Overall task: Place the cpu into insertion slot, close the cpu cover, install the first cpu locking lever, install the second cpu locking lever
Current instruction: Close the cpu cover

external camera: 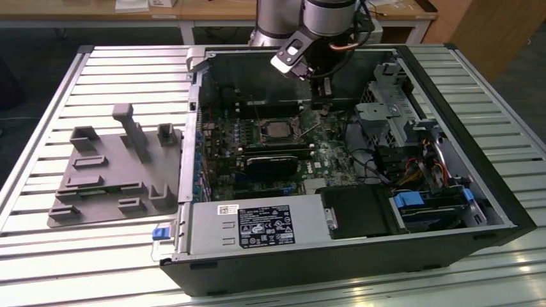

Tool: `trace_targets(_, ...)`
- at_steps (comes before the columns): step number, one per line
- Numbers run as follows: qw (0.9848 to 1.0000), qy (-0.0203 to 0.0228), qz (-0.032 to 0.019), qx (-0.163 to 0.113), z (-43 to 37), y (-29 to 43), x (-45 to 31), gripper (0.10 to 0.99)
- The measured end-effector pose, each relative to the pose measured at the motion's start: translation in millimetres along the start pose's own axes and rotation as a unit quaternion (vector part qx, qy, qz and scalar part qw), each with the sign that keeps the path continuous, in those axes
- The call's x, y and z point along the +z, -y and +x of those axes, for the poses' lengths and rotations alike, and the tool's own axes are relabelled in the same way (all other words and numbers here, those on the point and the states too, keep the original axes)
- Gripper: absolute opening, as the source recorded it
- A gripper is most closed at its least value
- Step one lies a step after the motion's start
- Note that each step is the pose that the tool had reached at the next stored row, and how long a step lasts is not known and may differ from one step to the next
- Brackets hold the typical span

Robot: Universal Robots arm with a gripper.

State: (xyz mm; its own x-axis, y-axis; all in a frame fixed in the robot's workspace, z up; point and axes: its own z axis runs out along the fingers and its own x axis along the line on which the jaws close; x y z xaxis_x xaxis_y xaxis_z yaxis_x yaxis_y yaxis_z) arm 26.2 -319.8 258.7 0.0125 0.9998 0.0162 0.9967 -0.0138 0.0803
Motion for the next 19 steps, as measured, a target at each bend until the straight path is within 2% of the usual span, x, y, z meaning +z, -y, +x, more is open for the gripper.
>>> trace_targets(4,1.0000,0.0000,0.0017,0.000,0.1,-13.5,1.2,0.106)
trace_targets(7,1.0000,0.0001,0.0032,0.000,0.2,-21.1,2.4,0.106)
trace_targets(17,1.0000,0.0001,0.0080,0.000,0.1,-28.0,19.2,0.106)
trace_targets(19,1.0000,0.0002,0.0088,0.000,0.0,-28.6,20.3,0.106)
